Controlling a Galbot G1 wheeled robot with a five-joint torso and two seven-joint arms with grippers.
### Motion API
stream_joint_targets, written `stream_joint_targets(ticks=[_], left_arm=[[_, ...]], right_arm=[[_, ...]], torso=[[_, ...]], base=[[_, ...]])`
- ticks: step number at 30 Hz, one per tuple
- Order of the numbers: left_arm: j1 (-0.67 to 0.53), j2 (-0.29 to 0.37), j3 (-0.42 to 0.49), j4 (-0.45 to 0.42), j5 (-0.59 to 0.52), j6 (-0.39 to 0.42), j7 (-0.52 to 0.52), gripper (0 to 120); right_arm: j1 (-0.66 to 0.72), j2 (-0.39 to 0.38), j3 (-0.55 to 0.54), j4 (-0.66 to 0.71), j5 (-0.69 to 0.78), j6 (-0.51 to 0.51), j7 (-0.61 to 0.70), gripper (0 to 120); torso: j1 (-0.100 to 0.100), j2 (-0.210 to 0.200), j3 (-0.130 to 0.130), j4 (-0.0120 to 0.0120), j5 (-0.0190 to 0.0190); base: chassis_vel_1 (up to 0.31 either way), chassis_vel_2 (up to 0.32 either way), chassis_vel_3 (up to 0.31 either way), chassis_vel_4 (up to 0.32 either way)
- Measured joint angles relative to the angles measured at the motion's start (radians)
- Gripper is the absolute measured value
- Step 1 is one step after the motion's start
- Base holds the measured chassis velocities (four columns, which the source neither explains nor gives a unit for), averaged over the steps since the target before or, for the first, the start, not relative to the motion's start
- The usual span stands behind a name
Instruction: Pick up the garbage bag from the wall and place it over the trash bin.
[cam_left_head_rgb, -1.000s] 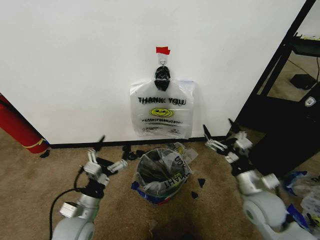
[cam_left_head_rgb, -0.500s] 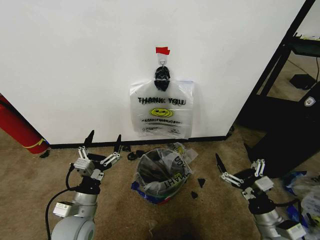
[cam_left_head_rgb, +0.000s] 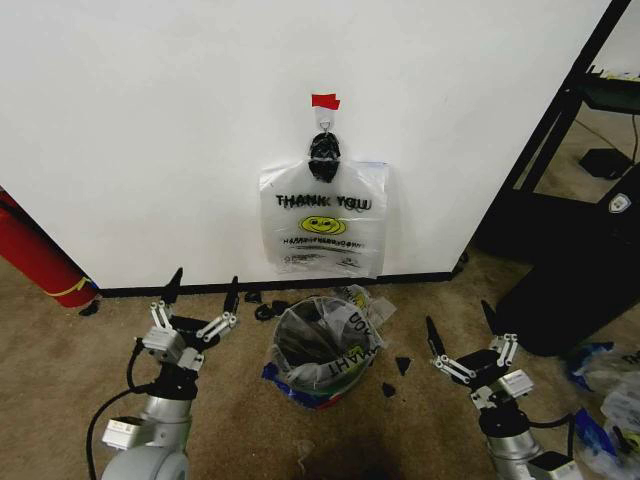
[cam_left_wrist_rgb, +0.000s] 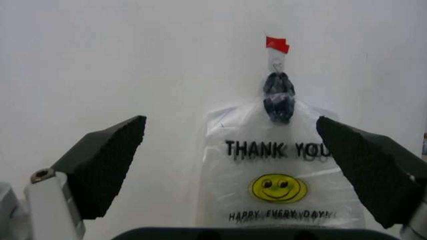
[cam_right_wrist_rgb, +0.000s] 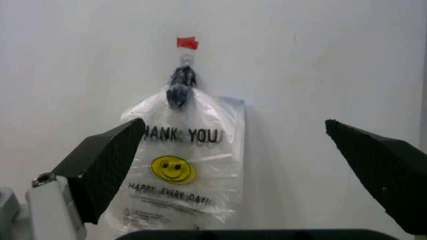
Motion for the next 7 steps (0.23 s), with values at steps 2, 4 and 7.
stream_joint_targets(ticks=[2, 4, 7], left_arm=[[0.003, -0.007, 0.0, 0.0, 0.003, -0.001, 0.0, 100], [0.006, -0.012, 0.002, 0.001, 0.01, -0.001, 0.001, 100], [0.01, -0.018, 0.008, 0.006, 0.019, -0.001, 0.005, 100]], right_arm=[[0.004, 0.003, -0.01, -0.009, -0.012, 0.005, 0.026, 100], [0.007, 0.008, -0.018, -0.014, -0.027, 0.006, 0.054, 100], [0.013, 0.016, -0.023, -0.021, -0.042, 0.006, 0.068, 100]], torso=[[0.0, 0.0, 0.0, 0.0, 0.0], [0.0, 0.0, 0.0, -0.0001, 0.0], [0.0, 0.0, 0.0, -0.0001, 0.0]], base=[[0.0, 0.0, 0.0, 0.0], [0.0, 0.0, 0.0, 0.0], [0.0, 0.0, 0.0, 0.0]])
